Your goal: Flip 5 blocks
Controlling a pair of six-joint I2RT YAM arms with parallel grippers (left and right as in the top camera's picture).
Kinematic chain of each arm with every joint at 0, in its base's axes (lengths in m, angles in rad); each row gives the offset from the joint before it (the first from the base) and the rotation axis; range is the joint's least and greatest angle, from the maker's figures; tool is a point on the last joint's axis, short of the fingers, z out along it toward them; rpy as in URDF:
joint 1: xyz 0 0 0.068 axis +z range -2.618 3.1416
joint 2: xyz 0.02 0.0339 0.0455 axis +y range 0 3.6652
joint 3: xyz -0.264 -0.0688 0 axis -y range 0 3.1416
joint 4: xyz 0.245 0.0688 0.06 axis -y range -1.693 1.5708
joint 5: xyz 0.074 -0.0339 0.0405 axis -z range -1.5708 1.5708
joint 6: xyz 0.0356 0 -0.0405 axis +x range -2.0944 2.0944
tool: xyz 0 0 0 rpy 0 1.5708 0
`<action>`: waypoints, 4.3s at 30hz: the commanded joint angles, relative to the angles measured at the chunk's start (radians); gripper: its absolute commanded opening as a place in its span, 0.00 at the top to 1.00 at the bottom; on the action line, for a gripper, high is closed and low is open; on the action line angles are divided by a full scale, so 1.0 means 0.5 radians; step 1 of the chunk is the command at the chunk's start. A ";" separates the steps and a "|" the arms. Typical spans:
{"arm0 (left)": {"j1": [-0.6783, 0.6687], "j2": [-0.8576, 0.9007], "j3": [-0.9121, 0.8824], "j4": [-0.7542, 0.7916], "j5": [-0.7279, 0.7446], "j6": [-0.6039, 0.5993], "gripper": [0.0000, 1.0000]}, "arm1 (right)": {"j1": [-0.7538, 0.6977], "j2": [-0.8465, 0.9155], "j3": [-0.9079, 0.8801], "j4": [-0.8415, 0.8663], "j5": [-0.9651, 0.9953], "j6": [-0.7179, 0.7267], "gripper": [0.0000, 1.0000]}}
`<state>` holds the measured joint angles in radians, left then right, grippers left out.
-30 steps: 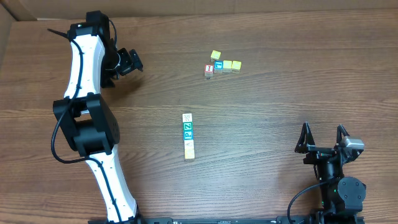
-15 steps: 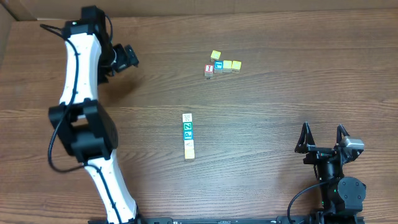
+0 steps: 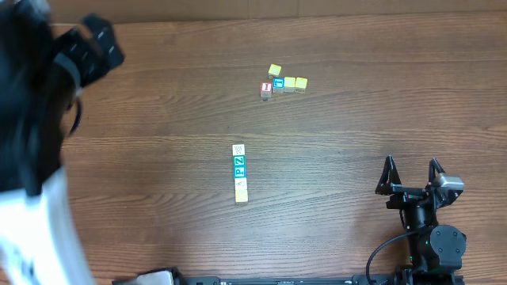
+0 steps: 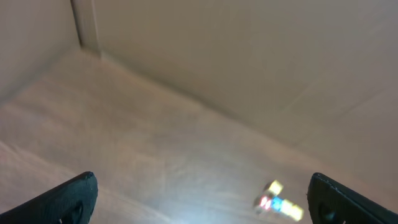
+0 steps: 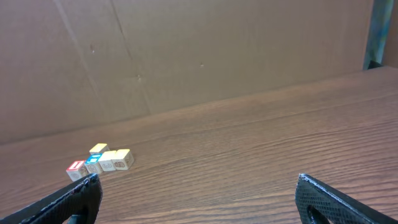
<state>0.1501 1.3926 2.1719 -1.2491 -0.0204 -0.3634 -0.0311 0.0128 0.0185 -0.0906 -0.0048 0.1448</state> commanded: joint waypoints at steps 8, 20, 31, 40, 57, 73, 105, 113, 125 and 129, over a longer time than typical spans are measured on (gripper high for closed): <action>-0.014 -0.597 0.002 -0.224 -0.023 0.002 0.00 | 0.008 -0.020 -0.021 0.013 -0.039 -0.037 0.00; -0.055 -1.231 -0.648 -0.137 -0.101 0.003 0.00 | 0.008 -0.020 -0.021 0.013 -0.039 -0.038 0.00; -0.055 -1.957 -1.869 1.163 -0.082 0.007 0.00 | 0.008 -0.020 -0.021 0.013 -0.039 -0.038 0.00; -0.172 -2.496 -2.779 2.408 -0.063 0.057 0.00 | 0.008 -0.020 -0.021 0.013 -0.039 -0.038 0.00; -0.187 -2.777 -3.850 3.504 -0.056 0.005 0.00 | 0.008 -0.020 -0.021 0.013 -0.039 -0.037 0.00; -0.188 -2.777 -4.334 3.068 -0.024 -0.079 0.00 | 0.008 -0.020 -0.021 0.013 -0.039 -0.038 0.00; -0.187 -2.776 -4.334 2.343 0.040 0.510 0.00 | 0.008 -0.020 -0.021 0.013 -0.039 -0.038 0.00; -0.187 -2.776 -4.334 2.343 0.040 0.510 0.00 | 0.008 -0.020 -0.021 0.013 -0.039 -0.038 0.00; -0.187 -2.776 -4.334 2.342 0.040 0.510 0.00 | 0.008 -0.020 -0.021 0.013 -0.039 -0.037 0.00; -0.187 -2.776 -4.334 2.343 0.040 0.510 0.00 | 0.008 -0.020 -0.021 0.013 -0.039 -0.038 0.00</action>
<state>0.0647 0.0151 0.0082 -0.0784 -0.0147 -0.1268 -0.0311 0.0128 0.0185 -0.0898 -0.0120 0.1379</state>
